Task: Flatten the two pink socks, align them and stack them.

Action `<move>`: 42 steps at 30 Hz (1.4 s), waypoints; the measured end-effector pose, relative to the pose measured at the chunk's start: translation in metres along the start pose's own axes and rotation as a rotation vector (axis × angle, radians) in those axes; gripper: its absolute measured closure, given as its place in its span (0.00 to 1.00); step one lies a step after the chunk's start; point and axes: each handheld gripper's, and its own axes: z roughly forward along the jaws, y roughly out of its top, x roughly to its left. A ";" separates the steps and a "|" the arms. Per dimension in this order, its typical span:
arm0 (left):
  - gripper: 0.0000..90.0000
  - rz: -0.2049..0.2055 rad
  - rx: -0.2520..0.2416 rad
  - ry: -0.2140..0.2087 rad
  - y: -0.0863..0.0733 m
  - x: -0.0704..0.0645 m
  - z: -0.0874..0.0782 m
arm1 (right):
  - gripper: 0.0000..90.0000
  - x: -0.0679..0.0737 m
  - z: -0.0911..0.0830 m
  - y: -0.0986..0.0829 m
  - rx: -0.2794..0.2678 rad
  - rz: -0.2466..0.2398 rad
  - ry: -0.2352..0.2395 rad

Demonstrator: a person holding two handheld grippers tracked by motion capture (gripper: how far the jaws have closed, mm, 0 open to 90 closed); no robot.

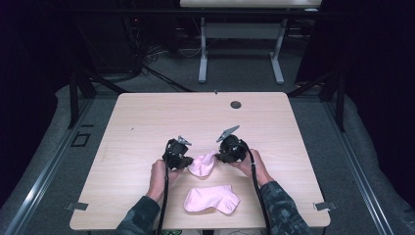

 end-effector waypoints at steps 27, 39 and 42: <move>0.97 0.048 -0.091 0.013 0.024 0.002 -0.017 | 0.97 0.024 -0.050 -0.014 -0.080 0.031 -0.252; 0.76 -0.031 -0.039 -0.033 0.002 0.012 -0.018 | 0.85 0.062 -0.029 -0.042 0.058 -0.017 -0.019; 0.72 -0.020 -0.030 -0.035 0.009 0.010 -0.017 | 0.70 0.054 -0.038 -0.048 0.035 0.025 0.072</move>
